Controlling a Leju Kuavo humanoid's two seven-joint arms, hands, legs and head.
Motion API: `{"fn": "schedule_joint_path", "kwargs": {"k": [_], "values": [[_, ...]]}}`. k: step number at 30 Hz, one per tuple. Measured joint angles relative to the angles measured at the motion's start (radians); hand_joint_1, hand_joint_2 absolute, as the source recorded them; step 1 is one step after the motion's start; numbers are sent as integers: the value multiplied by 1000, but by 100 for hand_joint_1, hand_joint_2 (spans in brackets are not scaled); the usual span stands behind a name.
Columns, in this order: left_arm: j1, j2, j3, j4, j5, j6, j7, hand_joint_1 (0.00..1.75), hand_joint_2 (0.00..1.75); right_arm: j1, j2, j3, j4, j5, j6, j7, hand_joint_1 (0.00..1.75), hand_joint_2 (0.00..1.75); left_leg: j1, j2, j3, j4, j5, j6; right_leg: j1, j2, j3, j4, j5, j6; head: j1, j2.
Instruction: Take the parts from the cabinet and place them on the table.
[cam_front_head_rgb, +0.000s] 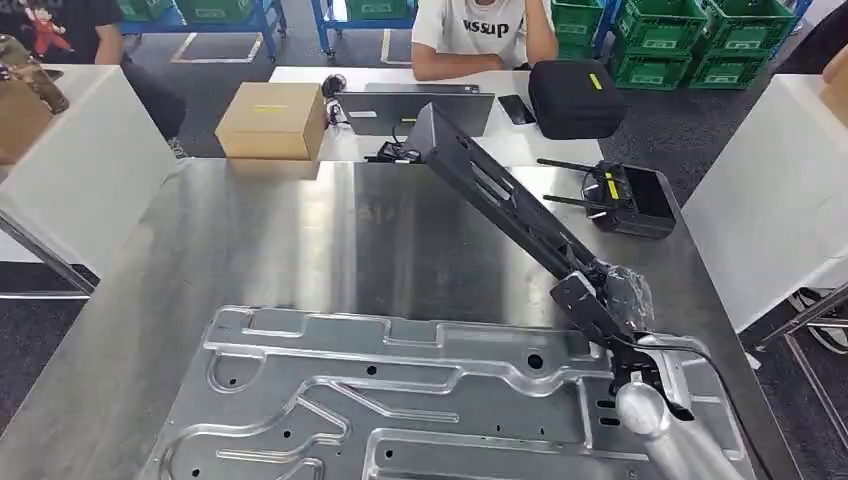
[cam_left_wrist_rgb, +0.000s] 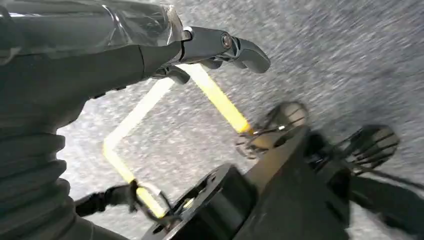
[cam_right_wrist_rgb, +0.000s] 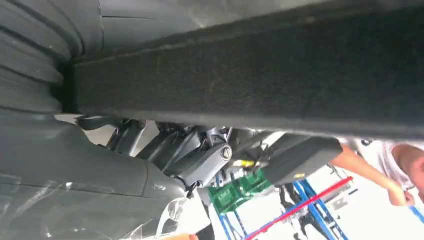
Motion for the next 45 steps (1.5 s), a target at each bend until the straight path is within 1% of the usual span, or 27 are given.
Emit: {"fn": "schedule_joint_path", "kwargs": {"k": [1, 3, 4, 5, 8, 9, 10, 14, 16, 18, 19, 20, 24, 25, 26, 27, 29, 30, 31, 32, 34, 35, 36, 39, 41, 44, 45], "values": [[1, -2, 1, 0, 3, 0, 8, 0, 175, 0, -1, 1, 0, 0, 0, 0, 175, 175, -3, -1, 7, 0, -3, 4, 5, 0, 20, -35, 22, -6, 0, 0], [13, -8, 9, 0, 14, 0, 13, 0, 175, -2, -6, 3, 0, -1, 1, 0, 175, 175, -10, -3, 20, 1, -21, 8, 17, 1, 105, -196, 101, -29, 0, 0], [24, -9, 15, 0, 15, 0, 12, 0, 175, -1, -7, 3, 0, -1, 1, 0, 175, 175, -10, -2, 15, -1, -30, 8, 25, -3, 127, -234, 84, -46, 0, 0], [26, -9, 19, 0, 16, -1, 9, 0, 175, -7, -8, 6, -2, -2, 1, 3, 175, 175, -21, -3, 8, 8, -39, 2, 25, -4, 139, -255, 74, -44, 0, 0], [40, -10, 24, 0, 16, 0, -3, 0, 175, -11, -18, 6, -11, -3, 0, 6, 175, 175, -14, -3, 12, -10, -42, -4, 34, 4, 146, -273, 58, -55, 0, 0], [44, -6, 25, 1, 16, 0, -4, 0, 175, -12, -20, 6, -15, -3, 0, 10, 175, 175, -20, -4, 18, -12, -51, -6, 17, 4, 151, -279, 56, -57, 0, 0], [49, -8, 27, 2, 16, 2, -4, 0, 175, -16, -20, 6, -24, -3, 0, 11, 175, 175, -16, -6, 14, 5, -56, -20, 13, 6, 157, -283, 56, -58, -1, 0], [45, -9, 41, 2, 20, 3, -4, 0, 175, -16, -22, 7, -25, -3, 0, 20, 175, 175, 31, -6, -158, 274, -144, -75, -2, -3, 160, -285, 52, -57, -7, 0], [42, -9, 47, 2, 21, 3, -3, 0, 175, -13, -24, 8, -25, -3, 1, 23, 175, 175, 48, -6, -171, 258, -100, -92, -14, -3, 163, -285, 55, -49, -7, 0], [37, -9, 48, 2, 21, 3, -3, 0, 175, -12, -26, 10, -25, -3, 1, 26, 175, 175, 59, -6, -102, 91, -10, -101, -25, -1, 161, -286, 64, -33, -7, 0], [33, -9, 48, 2, 21, 2, -4, 0, 175, -16, -26, 10, -26, -3, 1, 27, 175, 175, 61, -5, -67, 15, 16, -101, -29, 0, 161, -286, 69, -25, -8, 0], [30, -9, 49, 2, 22, 1, -5, 0, 175, -16, -27, 9, -26, -3, 1, 32, 175, 175, 50, -5, -79, 23, 14, -97, -29, 1, 170, -295, 73, -14, -8, 0], [17, -8, 50, 2, 27, -8, -19, 0, 175, -14, -37, 9, -28, -3, 1, 36, 175, 175, 34, -5, -79, 4, 37, -51, -35, 2, 187, -332, 97, 28, -9, 0], [17, -8, 50, 2, 26, -8, -20, 0, 175, -13, -44, 9, -28, -3, 1, 37, 175, 175, 46, -4, -67, -9, 62, -37, -39, 1, 181, -322, 94, 27, -7, 0], [16, -10, 50, 2, 26, -9, -21, 0, 175, -12, -48, 9, -28, -3, 1, 37, 175, 175, 41, -4, -68, -14, 66, -31, -33, 2, 165, -290, 60, 23, -7, 0], [15, -9, 50, 2, 26, -10, -21, 0, 175, -10, -48, 9, -28, -3, 1, 37, 175, 175, 38, -2, -71, -13, 68, -24, -26, 2, 133, -213, 7, 17, -6, 0], [15, -9, 50, 2, 25, -14, -34, 0, 175, -3, -54, 9, -28, 2, 1, 40, 175, 175, 28, -1, -72, -12, 68, -16, -22, 3, 72, -55, -61, 14, -7, 0], [16, -10, 50, 2, 20, -17, -49, 0, 175, -1, -58, 9, -28, 4, 2, 44, 175, 175, 24, -2, -69, -11, 66, -13, -18, 4, 59, -18, -66, 13, -7, 0], [18, -10, 50, 2, 16, -19, -62, 0, 175, 0, -61, 10, -28, 8, 3, 48, 175, 175, 22, -3, -65, -11, 63, -10, -14, 4, 69, -33, -50, 11, -7, 0], [20, -10, 50, 2, 13, -22, -79, 0, 175, 2, -63, 10, -29, 8, 3, 53, 0, 0, 21, -4, -61, -10, 59, -9, -12, 4, 99, -86, -17, 9, -7, 0], [28, -10, 50, 2, 7, -16, -100, 0, 175, 4, -70, 10, -35, 9, 4, 61, 0, 0, 21, -9, -51, -3, 43, -15, -15, -2, 197, -272, 60, 7, -7, 0], [32, -7, 50, 2, 1, -5, -102, 0, 175, 6, -74, 10, -37, 10, 7, 63, 0, 0, 16, -10, -55, 0, 36, -22, -10, -5, 208, -285, 29, 3, -6, 0], [33, -7, 49, 2, -6, 4, -102, 0, 0, 2, -74, 10, -42, 13, 10, 65, 0, 0, 9, -14, -62, 12, 30, -27, -7, 0, 205, -295, 33, -7, -8, 0], [41, -7, 50, 2, -2, 21, -100, 0, 0, 2, -79, 10, -52, 20, 13, 70, 0, 0, 14, -15, -61, 5, 24, -34, -6, 0, 204, -296, 25, -21, -7, 0], [45, -5, 50, 3, 9, 17, -91, 0, 0, -3, -79, 10, -61, 24, 24, 73, 0, 0, 19, -15, -79, 48, -2, -51, -15, -1, 211, -298, 22, -29, -9, 0], [43, -6, 55, 3, 27, -7, -97, 0, 0, -8, -80, 11, -62, 31, 57, 92, 0, 0, 35, -15, -205, 283, -98, -72, -15, -10, 210, -298, 21, -34, -9, 0], [43, -7, 59, 3, 35, -12, -100, 0, 0, -8, -82, 11, -62, 32, 75, 105, 0, 0, 41, -15, -237, 337, -106, -77, -16, -9, 210, -298, 21, -33, -8, 0]]}}
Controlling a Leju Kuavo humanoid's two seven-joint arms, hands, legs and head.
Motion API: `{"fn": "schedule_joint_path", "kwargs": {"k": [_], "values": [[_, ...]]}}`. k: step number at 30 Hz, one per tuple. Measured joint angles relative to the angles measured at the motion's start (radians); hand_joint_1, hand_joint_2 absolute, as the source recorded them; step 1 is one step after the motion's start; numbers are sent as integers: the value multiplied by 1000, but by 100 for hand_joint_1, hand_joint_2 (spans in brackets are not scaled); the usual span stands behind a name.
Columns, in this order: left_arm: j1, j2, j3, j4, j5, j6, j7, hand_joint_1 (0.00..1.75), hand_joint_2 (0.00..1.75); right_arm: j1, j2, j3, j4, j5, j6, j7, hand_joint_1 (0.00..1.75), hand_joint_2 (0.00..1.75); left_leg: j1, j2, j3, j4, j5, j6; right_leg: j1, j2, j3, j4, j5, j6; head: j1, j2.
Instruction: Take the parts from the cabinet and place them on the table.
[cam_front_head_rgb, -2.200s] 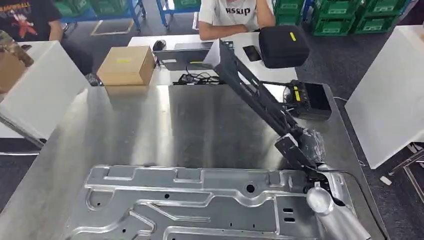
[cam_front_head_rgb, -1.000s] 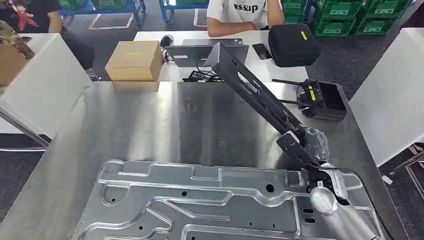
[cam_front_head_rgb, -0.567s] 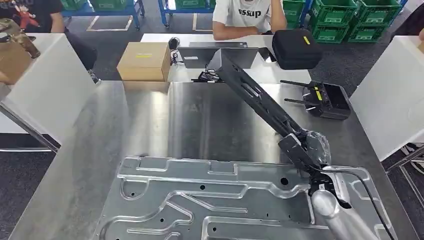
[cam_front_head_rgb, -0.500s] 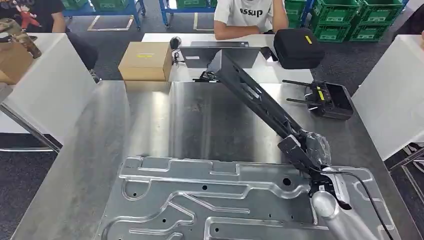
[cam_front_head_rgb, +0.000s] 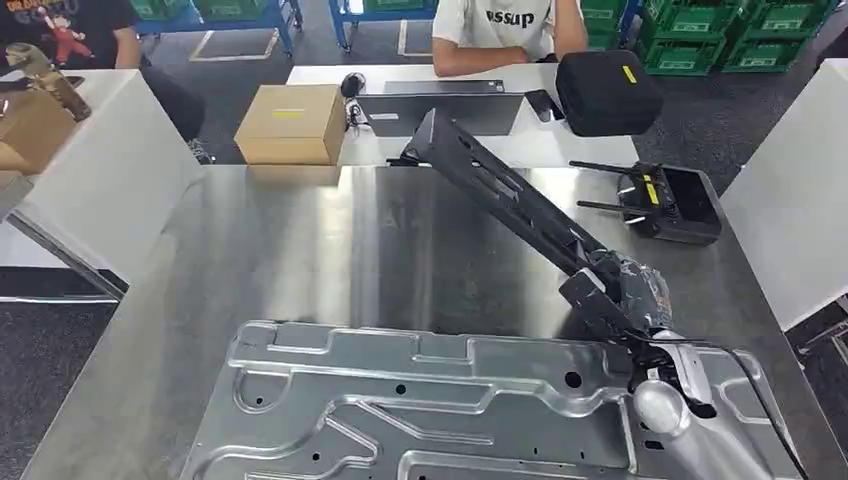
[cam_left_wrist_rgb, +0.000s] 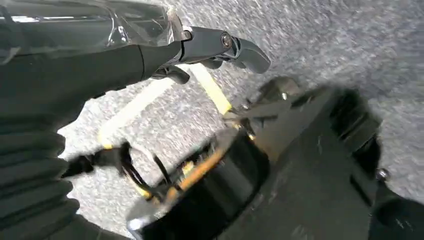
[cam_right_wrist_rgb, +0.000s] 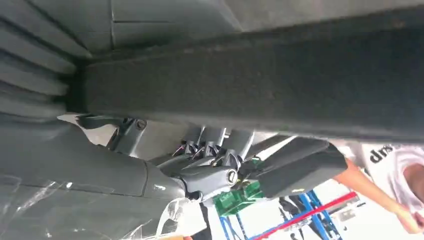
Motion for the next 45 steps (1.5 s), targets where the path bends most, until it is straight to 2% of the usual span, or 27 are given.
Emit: {"fn": "schedule_joint_path", "kwargs": {"k": [1, 2, 4, 5, 6, 10, 11, 12, 14, 15, 16, 17, 19, 20, 21, 24, 26, 27, 30, 31, 32, 35, 36, 39, 41, 42, 45], "values": [[0, -1, 5, 0, 5, -5, -3, 0, 0, -1, -2, 0, -1, 0, 19, 12, 0, 0, 5, 0, -3, -4, 17, -3, -3, 2, 1, 0, 1, 2, 0, 0], [0, -2, 10, 0, 12, -7, -6, 0, 0, -5, -3, 1, -2, 0, 35, 23, 0, 0, 10, 0, 18, -54, 52, -6, -5, 3, 2, 0, 3, 4, 0, 0], [-2, -1, 15, 0, 21, -10, -10, 0, 0, -13, -6, 3, -5, 0, 58, 40, 0, 0, 17, -1, 102, -235, 140, -7, -11, 6, 3, 0, 8, 13, 0, 0], [-6, -2, 18, 0, 27, -10, -10, 0, 0, -20, -8, 5, -5, 0, 68, 48, 0, 0, 20, -1, 132, -313, 156, -11, -11, 7, 2, 0, 11, 21, 0, 0], [-9, -2, 21, 0, 33, -11, -8, 0, 0, -22, -15, 5, -5, 0, 74, 61, 0, 0, 7, -2, 129, -314, 156, -6, -7, 9, 3, -2, 11, 31, 0, 0], [-15, -1, 40, 0, 49, -15, -2, 0, 0, -27, -28, 15, -6, -3, 126, 94, 0, 0, 0, 0, 134, -326, 177, 34, -14, 11, 12, -26, 28, 63, 0, 0], [-16, -1, 41, 0, 50, -16, 0, 0, 0, -28, -37, 19, -6, -4, 136, 100, 0, 0, 3, 3, 138, -332, 184, 41, -15, 10, 4, -6, 13, 59, 0, 0], [-16, -1, 45, 0, 54, -16, 7, 0, 0, -35, -42, 25, -6, -7, 149, 108, 0, 0, 1, 4, 136, -332, 187, 49, -10, 10, -21, 52, -30, 54, 1, 0], [-15, -2, 55, 0, 60, -16, 16, 0, 0, -41, -49, 30, -6, -11, 163, 121, 0, 0, -6, 4, 135, -332, 187, 59, -3, 11, -94, 220, -109, 51, 1, 0], [-14, -4, 58, 0, 64, -16, 22, 0, 0, -42, -52, 32, -6, -11, 167, 124, 0, 0, -11, 4, 136, -332, 186, 62, 1, 12, -121, 281, -125, 50, 1, 0], [-12, -7, 61, 0, 66, -16, 26, 0, 0, -44, -56, 36, -6, -11, 169, 127, 0, 0, -14, 4, 138, -331, 184, 64, 5, 13, -130, 295, -119, 48, 1, 0], [-8, -8, 63, 0, 67, -16, 34, 0, 0, -49, -58, 40, -6, -11, 172, 129, 0, 0, -17, 4, 142, -331, 182, 66, 8, 13, -114, 259, -93, 43, 1, 0], [0, -10, 64, 0, 70, -16, 43, 0, 0, -62, -60, 47, -7, -13, 180, 135, 0, 0, -17, 4, 152, -330, 173, 61, 12, 12, -25, 84, -6, 33, 1, 0], [4, -11, 64, 0, 70, -16, 43, 0, 0, -66, -62, 50, -7, -14, 181, 137, 0, 0, -18, 4, 155, -329, 167, 57, 12, 8, 10, 7, 8, 30, 1, 0], [6, -11, 66, 0, 71, -15, 43, 0, 0, -75, -64, 53, -7, -16, 184, 140, 0, 0, -28, 3, 152, -325, 160, 50, 22, 10, 19, -4, -3, 26, 1, 0], [13, -11, 67, 0, 73, -15, 45, 0, 0, -89, -64, 62, -8, -23, 192, 147, 0, 0, -24, 3, 155, -331, 157, 41, 24, 13, 17, -6, -7, 10, 1, 0], [19, -11, 68, 1, 74, -15, 44, 0, 0, -103, -64, 68, -8, -23, 195, 147, 0, 0, -21, 1, 152, -310, 141, 29, 13, 12, 22, -10, -5, 0, 1, 0], [20, -11, 68, 1, 74, -15, 44, 0, 0, -107, -64, 69, -8, -23, 195, 147, 0, 0, -19, 2, 125, -262, 112, 19, 11, 11, 22, -10, -6, -5, 0, 0], [20, -12, 72, 1, 75, -15, 44, 0, 0, -108, -64, 77, -7, -24, 198, 148, 0, 0, -4, 2, 2, -26, 15, 2, 11, 8, 19, -10, -6, -9, 0, 0], [20, -14, 73, 1, 76, -15, 45, 0, 0, -108, -64, 82, -7, -24, 198, 150, 0, 0, -1, 2, -17, 3, 17, 0, 11, 8, 19, -10, -6, -9, 0, 0], [20, -16, 74, 1, 77, -15, 46, 0, 0, -108, -64, 85, -7, -25, 202, 153, 0, 0, 1, 2, -9, -20, 39, -1, 10, 9, 20, -10, -5, -9, 0, 0], [20, -16, 80, 1, 84, -17, 46, 0, 0, -125, -65, 95, -7, -32, 226, 172, 0, 0, 2, 1, 120, -290, 165, 11, 9, 13, 22, -10, -1, -2, 0, 0], [18, -16, 82, 1, 85, -18, 46, 0, 0, -131, -65, 98, -6, -35, 235, 180, 0, 0, -5, 1, 128, -323, 169, 15, 12, 14, 22, -11, 0, 3, 0, 0], [16, -17, 84, 1, 87, -23, 47, 0, 0, -151, -77, 105, -2, -49, 256, 202, 0, 0, -17, 2, 124, -326, 171, 33, 6, 15, 24, -20, 4, 25, 0, 0], [16, -22, 84, 1, 88, -24, 52, 0, 0, -168, -91, 114, -2, -55, 264, 214, 0, 0, -5, 5, 140, -352, 198, 50, 2, 15, 21, -17, 5, 36, 0, 0], [15, -25, 84, 1, 88, -24, 52, 0, 0, -175, -97, 117, -2, -55, 271, 221, 0, 0, -10, 5, 143, -358, 202, 54, 6, 15, 12, 4, -13, 37, 1, 0], [18, -32, 84, 1, 91, -27, 57, 0, 0, -197, -113, 126, -2, -52, 298, 240, 0, 0, -12, 7, 143, -357, 201, 63, 9, 15, -94, 241, -132, 41, 1, 0]]}}
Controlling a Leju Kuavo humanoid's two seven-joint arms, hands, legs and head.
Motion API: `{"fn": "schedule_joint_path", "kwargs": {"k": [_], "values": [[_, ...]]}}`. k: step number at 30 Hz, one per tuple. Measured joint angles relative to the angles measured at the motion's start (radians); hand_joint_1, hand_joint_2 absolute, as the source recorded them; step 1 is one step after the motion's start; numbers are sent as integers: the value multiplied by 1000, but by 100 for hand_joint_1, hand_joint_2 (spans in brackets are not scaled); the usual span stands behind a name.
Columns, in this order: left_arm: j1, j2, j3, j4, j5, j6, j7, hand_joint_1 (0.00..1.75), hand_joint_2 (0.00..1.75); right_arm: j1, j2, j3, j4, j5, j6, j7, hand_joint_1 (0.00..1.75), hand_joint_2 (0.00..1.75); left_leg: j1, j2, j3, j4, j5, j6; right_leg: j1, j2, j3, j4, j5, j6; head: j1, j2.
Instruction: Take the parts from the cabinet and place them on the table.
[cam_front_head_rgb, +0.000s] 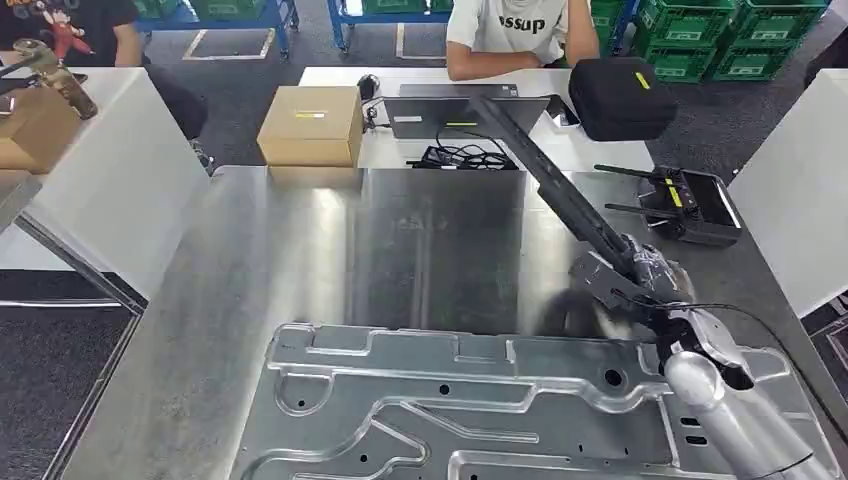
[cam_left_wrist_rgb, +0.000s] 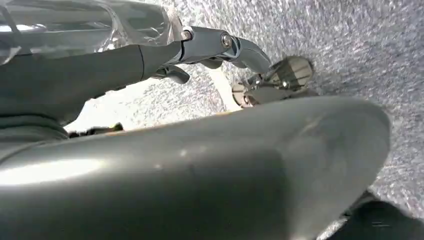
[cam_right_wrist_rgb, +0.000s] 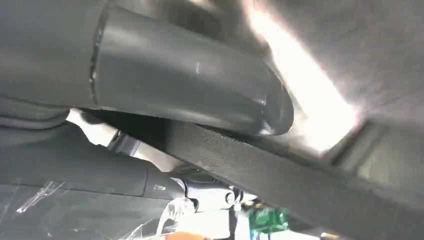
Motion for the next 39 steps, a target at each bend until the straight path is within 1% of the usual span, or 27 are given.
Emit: {"fn": "schedule_joint_path", "kwargs": {"k": [1, 3, 4, 5, 6, 8, 10, 12, 14, 16, 17, 19, 20, 21, 22, 25, 26, 27, 28, 30, 32, 33, 34, 36, 37, 38, 39], "values": [[1, -4, 0, 0, 0, 0, 3, 0, 0, -3, -4, 5, 0, 4, 10, 6, 0, 0, 0, -1, 0, 0, -1, 1, 0, 0, -24, 46, -9, 2, 0, 0], [7, -14, 0, 0, 5, -1, 4, 0, 0, -17, -9, 22, 0, 8, 25, 19, 0, 0, 3, -2, 5, 2, -7, -3, -2, 0, -8, 0, 38, 5, 0, 0], [10, -22, 0, 0, 8, -1, 3, 0, 175, -28, -11, 31, 0, 9, 29, 23, 0, 0, 6, -2, 8, 5, -13, -8, -4, -1, 29, -82, 86, 9, 0, 0], [13, -26, 0, 0, 9, 0, -3, 0, 175, -42, -13, 37, 0, 8, 34, 30, 0, 0, 9, -1, 6, 12, -19, -16, -10, -4, 70, -186, 135, 15, 0, 0], [14, -29, 0, 1, 6, 1, -12, 0, 175, -46, -13, 46, 0, 8, 36, 34, 0, 0, 6, 3, 0, 21, -26, -26, -13, -9, 91, -247, 137, 21, 1, 0], [12, -35, 0, 2, -8, 11, -38, 0, 175, -59, -19, 56, -4, 6, 39, 40, 0, 0, -1, 3, -6, 24, -42, -36, -7, 4, 92, -242, 131, -8, -1, 0], [14, -39, -1, 2, -17, 32, -64, 0, 175, -65, -24, 69, -4, 5, 40, 49, 0, 0, -1, 2, 0, 18, -47, -44, 0, 3, 93, -243, 124, -20, -1, 0], [17, -45, -2, 3, -31, 62, -121, 0, 175, -77, -28, 79, -6, 3, 40, 65, 0, 0, 4, 0, -9, 47, -64, -51, -8, 5, 92, -246, 133, -36, -2, 0], [16, -50, -3, 3, -37, 78, -191, 0, 175, -84, -42, 88, -17, 27, 56, 84, 0, 0, 7, 0, -69, 178, -142, -61, -8, 4, 91, -246, 136, -41, -2, 0], [13, -55, -5, 3, -39, 78, -206, 0, 175, -104, -60, 114, -26, 123, 113, 83, 0, 0, 7, 0, -143, 334, -206, -64, -1, 1, 89, -246, 137, -43, -2, 0], [12, -60, -5, 3, -38, 76, -203, 0, 175, -119, -67, 133, -28, 201, 154, 74, 0, 0, 7, 0, -152, 352, -203, -61, 2, 1, 88, -246, 139, -45, -2, 0], [11, -63, -5, 3, -24, 65, -183, 0, 175, -155, -77, 168, -29, 318, 230, 44, 0, 0, -2, 0, -105, 251, -144, -39, 15, 3, 87, -246, 142, -49, -2, 0], [10, -63, -5, 3, -18, 56, -174, 0, 175, -168, -79, 178, -32, 342, 250, 32, 0, 0, -12, -1, -55, 154, -101, -15, 22, 4, 87, -246, 145, -52, -2, 0], [8, -63, -5, 3, -14, 48, -168, 0, 175, -177, -82, 185, -36, 355, 262, 20, 0, 0, -30, 0, -5, 61, -68, 18, 18, 2, 88, -247, 148, -55, -2, 0], [7, -58, -4, 4, -10, 43, -166, 0, 175, -185, -86, 194, -37, 357, 269, 13, 0, 0, -44, -17, 8, 31, -54, 39, 17, 0, 89, -247, 150, -48, 0, 0], [4, -68, -5, 5, -1, 29, -148, 0, 175, -196, -91, 212, -38, 349, 269, -1, 0, 0, -54, -15, 6, 11, -36, 53, 3, 2, 94, -260, 159, -27, -5, 0], [0, -71, -5, 5, 0, 25, -145, 0, 175, -201, -92, 215, -40, 338, 264, -2, 0, 0, -53, -14, 18, -17, -19, 63, 10, 4, 103, -277, 168, -20, -4, 0], [0, -74, -5, 5, 4, 22, -138, 0, 175, -194, -99, 215, -40, 327, 256, -3, 0, 0, -39, -11, 45, -56, 9, 59, 8, 4, 103, -276, 169, -22, -4, 0], [0, -76, -5, 5, 10, 19, -135, 0, 175, -196, -100, 219, -43, 313, 247, -6, 0, 0, -37, -10, 52, -74, 21, 57, 12, 6, 90, -246, 140, -18, -2, 0], [-2, -84, -5, 5, 13, 10, -132, 0, 175, -199, -105, 220, -45, 290, 226, -4, 0, 0, -28, -7, 50, -74, 29, 50, 9, 6, 28, -102, 62, -4, -2, 0], [-3, -88, -5, 5, 15, 7, -132, 0, 175, -188, -110, 220, -45, 265, 210, 2, 0, 0, -20, -8, 50, -72, 27, 44, -2, 5, -19, 5, 30, 13, -2, 0], [-2, -89, -4, 6, 15, 6, -133, 0, 175, -184, -113, 220, -45, 252, 200, 7, 0, 0, -13, -9, 50, -70, 24, 36, -9, 4, -13, -10, 49, 23, -2, 0], [0, -89, -4, 6, 16, 6, -137, 0, 175, -183, -114, 219, -45, 240, 191, 10, 0, 0, -5, -9, 50, -63, 18, 26, -18, 3, 19, -69, 85, 35, -2, 0], [4, -89, -3, 6, 17, 8, -138, 0, 175, -183, -118, 214, -45, 226, 169, 14, 0, 0, 9, -10, 42, -27, -7, -4, -39, -11, 117, -248, 159, 64, -2, 0], [3, -86, -3, 8, 18, 8, -139, 0, 175, -173, -120, 213, -45, 224, 163, 16, 0, 0, -1, -12, 31, -5, -21, -19, -38, -15, 115, -242, 132, 74, -2, 0], [2, -81, -2, 10, 19, 9, -139, 0, 0, -186, -128, 213, -49, 213, 150, 19, 0, 0, -3, -15, 17, 24, -39, -27, -43, -13, 109, -248, 134, 59, -1, 0], [-1, -84, -1, 10, 21, 8, -138, 0, 0, -179, -129, 206, -52, 197, 140, 21, 0, 0, -6, -13, 12, 23, -45, -28, -42, -9, 102, -226, 122, 23, -11, 0]]}}
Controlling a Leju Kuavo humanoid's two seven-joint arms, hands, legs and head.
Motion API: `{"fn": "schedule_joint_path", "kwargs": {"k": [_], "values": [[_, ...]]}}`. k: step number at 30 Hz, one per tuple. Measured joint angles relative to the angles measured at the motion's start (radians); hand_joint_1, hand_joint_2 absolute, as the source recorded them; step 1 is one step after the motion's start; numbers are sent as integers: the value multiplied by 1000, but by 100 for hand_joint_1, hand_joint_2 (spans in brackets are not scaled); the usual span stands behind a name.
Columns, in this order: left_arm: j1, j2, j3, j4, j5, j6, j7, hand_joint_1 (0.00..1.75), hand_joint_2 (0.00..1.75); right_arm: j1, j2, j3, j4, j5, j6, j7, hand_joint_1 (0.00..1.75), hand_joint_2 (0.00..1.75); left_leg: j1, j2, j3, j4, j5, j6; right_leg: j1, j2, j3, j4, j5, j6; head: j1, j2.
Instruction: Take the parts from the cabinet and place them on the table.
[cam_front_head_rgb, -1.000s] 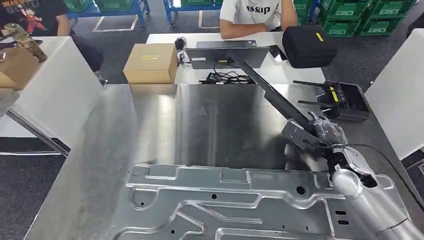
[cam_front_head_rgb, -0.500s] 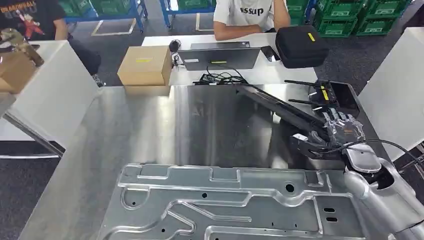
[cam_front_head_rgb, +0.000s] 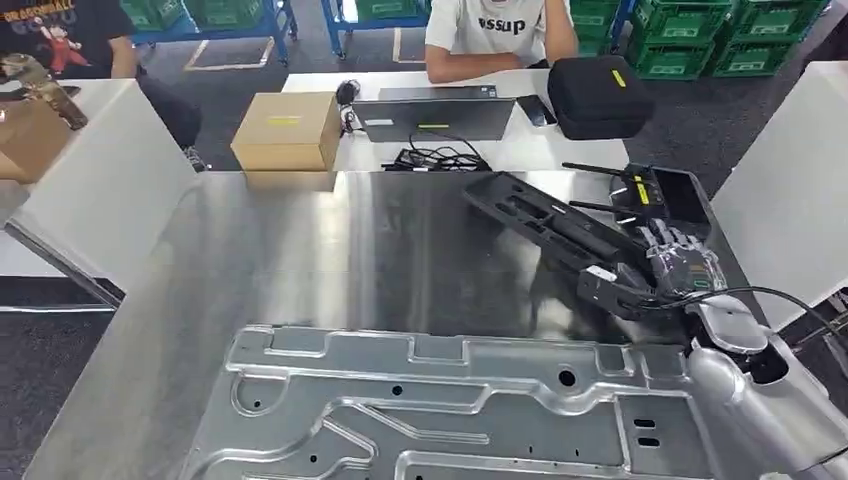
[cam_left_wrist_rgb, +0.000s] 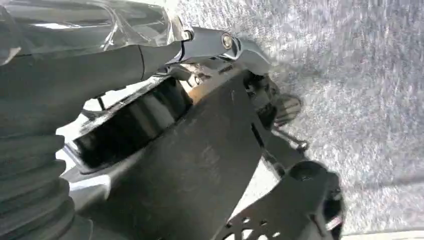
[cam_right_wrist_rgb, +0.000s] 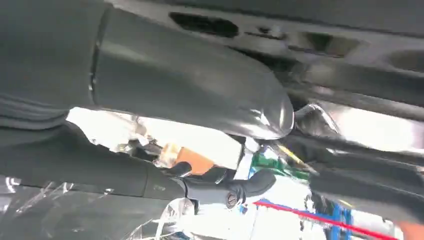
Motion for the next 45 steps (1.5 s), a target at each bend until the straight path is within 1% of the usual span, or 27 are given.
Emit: {"fn": "schedule_joint_path", "kwargs": {"k": [3, 4, 7, 8, 10, 12, 13, 14, 16, 18, 19, 20, 23, 24, 26, 28, 29, 30, 32, 34, 35, 37, 39, 40, 42, 44, 45], "values": [[1, 2, 1, 2, 13, -1, 3, 0, 0, 16, 0, -19, -4, -62, -56, 15, 0, 0, 7, 1, -6, 15, -13, -11, 0, -4, -7, 1, 1, -22, -1, 0], [0, 2, 1, 2, 14, 0, 8, 0, 0, 21, 0, -28, -7, -95, -88, 25, 0, 0, 8, 2, -22, 53, -41, -16, 0, -6, -7, 0, 3, -28, -1, 0], [-12, 2, 4, 2, 27, 12, 45, 0, 0, 41, 0, -80, -11, -231, -222, 42, 0, 0, 11, 4, -128, 291, -161, -25, 9, -20, -15, -1, 9, -37, -1, 0], [-15, 2, 4, 2, 29, 22, 72, 0, 0, 51, 0, -96, -11, -273, -266, 41, 0, 0, 10, 4, -143, 334, -175, -22, 14, -23, -19, -1, 15, -42, -1, 0], [-21, 1, 4, 2, 30, 31, 127, 0, 0, 68, 1, -130, -13, -357, -353, 32, 0, 0, 6, 3, -106, 281, -145, -8, 25, -23, -26, -1, 24, -48, -1, 0], [-20, -2, 4, 2, 34, 30, 145, 0, 0, 82, 2, -170, -22, -417, -421, 21, 0, 0, -12, -1, 7, 83, -72, 33, 35, -18, -32, -5, 37, -52, 0, 0], [-20, 0, 4, 2, 38, 27, 146, 0, 0, 85, 2, -190, -26, -435, -443, 19, 0, 0, -24, -6, 50, 5, -55, 59, 30, -17, -32, -8, 45, -53, 0, 0], [-19, -2, 3, 3, 42, 25, 145, 0, 0, 90, -6, -211, -26, -447, -460, 18, 0, 0, -35, -9, 53, -7, -38, 61, 43, -8, -31, -13, 53, -47, 0, 0], [-20, -4, 4, 3, 45, 20, 146, 0, 0, 94, -14, -237, -29, -463, -470, 14, 0, 0, -34, -3, 43, -11, -19, 43, 32, -3, -35, -17, 68, -46, 0, 0], [-21, -5, 4, 3, 47, 15, 148, 0, 0, 104, -18, -254, -34, -464, -470, 14, 0, 0, -33, 8, 41, -31, 4, 40, 34, 6, -42, -26, 82, -31, -2, 0], [-23, -8, 3, 3, 48, 13, 150, 0, 0, 106, -19, -263, -34, -465, -470, 13, 0, 0, -27, 15, 40, -35, 18, 44, 33, 8, -56, -5, 49, -34, -1, 0], [-25, -8, 4, 3, 50, 12, 150, 0, 0, 107, -19, -269, -35, -468, -471, 12, 0, 0, -26, 19, 26, -34, 26, 58, 35, 8, -78, 48, -10, -36, -1, 0], [-28, -9, 4, 3, 51, 11, 150, 0, 0, 111, -23, -282, -35, -471, -474, 12, 0, 0, -24, 22, 5, -34, 43, 58, 36, 8, -125, 212, -114, -30, -1, 0], [-28, -9, 4, 3, 51, 11, 149, 0, 0, 116, -23, -283, -34, -471, -474, 11, 0, 0, -23, 23, -4, -32, 50, 56, 35, 8, -137, 276, -133, -24, 0, 0], [-29, -10, 4, 3, 50, 11, 145, 0, 0, 129, -23, -285, -34, -473, -476, 9, 0, 0, -15, 23, -17, -30, 60, 46, 30, 8, -96, 259, -107, -14, -1, 0], [-33, -10, 4, 3, 51, 11, 145, 0, 0, 130, -22, -286, -34, -481, -482, 2, 0, 0, -1, 22, -33, -12, 60, 37, 16, 3, 22, 93, -50, 8, -1, 0], [-37, -8, 4, 3, 52, 11, 145, 0, 0, 132, -22, -291, -34, -485, -489, -1, 0, 0, 0, 21, -46, 10, 54, 26, 6, -7, 66, 9, -58, 31, 0, 0], [-40, -3, 4, 5, 54, 9, 145, 0, 0, 131, -22, -293, -34, -493, -497, -4, 0, 0, -8, 17, -62, 29, 48, 20, 15, 8, 60, 26, -52, 15, 1, 0], [-41, -7, 4, 5, 57, 8, 145, 0, 0, 138, -22, -294, -34, -511, -513, -12, 0, 0, -10, 15, -82, 60, 46, 15, 11, 15, 45, 37, -65, -15, -1, 0], [-40, -5, 3, 5, 60, 8, 145, 0, 0, 156, -18, -296, -34, -533, -528, -20, 0, 0, -9, 16, -94, 62, 48, 8, 1, 13, 22, 47, -61, -21, 0, 0], [-41, -7, 4, 6, 61, 8, 145, 0, 0, 150, -18, -301, -34, -558, -541, -26, 0, 0, -7, 12, -104, 81, 21, 3, 7, 12, 12, 47, -53, -36, -3, 0], [-44, -7, 4, 6, 62, 8, 145, 0, 0, 164, -12, -321, -35, -604, -583, -45, 0, 0, 2, 13, -142, 206, -74, -14, 11, 11, -2, 46, -39, -40, -3, 0], [-47, -7, 4, 6, 63, 8, 146, 0, 0, 173, -10, -341, -35, -653, -632, -64, 0, 0, 2, 13, -178, 343, -138, -16, 17, 10, -14, 46, -30, -46, -3, 0], [-47, -8, 3, 6, 63, 8, 146, 0, 0, 179, -8, -347, -35, -674, -649, -77, 0, 0, -1, 13, -177, 367, -143, -11, 24, 10, -19, 46, -25, -49, -3, 0], [-47, -10, 3, 6, 63, 8, 150, 0, 0, 188, -3, -359, -35, -695, -674, -95, 0, 0, -12, 12, -112, 276, -97, 18, 43, 13, -29, 45, -14, -50, -3, 0], [-46, -12, 3, 6, 64, 6, 154, 0, 0, 189, -1, -373, -40, -697, -691, -105, 0, 0, -43, 6, 2, 81, -42, 76, 56, 17, -35, 37, 2, -54, -3, 0], [-46, -5, 3, 6, 65, 6, 154, 0, 0, 190, 4, -381, -43, -695, -703, -113, 0, 0, -59, 3, 35, 19, -50, 105, 57, 12, -35, 32, 10, -53, 1, 0]]}}
